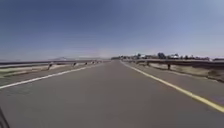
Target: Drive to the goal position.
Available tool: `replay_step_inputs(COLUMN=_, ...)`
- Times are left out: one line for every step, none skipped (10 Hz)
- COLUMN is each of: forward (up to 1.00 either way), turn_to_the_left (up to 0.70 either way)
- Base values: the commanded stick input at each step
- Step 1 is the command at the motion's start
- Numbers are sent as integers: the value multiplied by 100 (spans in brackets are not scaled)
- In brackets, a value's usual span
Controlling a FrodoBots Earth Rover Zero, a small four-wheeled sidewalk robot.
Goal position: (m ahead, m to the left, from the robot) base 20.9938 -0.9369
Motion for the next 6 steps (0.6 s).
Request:
replay_step_inputs(forward=100, turn_to_the_left=0)
replay_step_inputs(forward=100, turn_to_the_left=0)
replay_step_inputs(forward=100, turn_to_the_left=0)
replay_step_inputs(forward=100, turn_to_the_left=0)
replay_step_inputs(forward=100, turn_to_the_left=0)
replay_step_inputs(forward=100, turn_to_the_left=0)
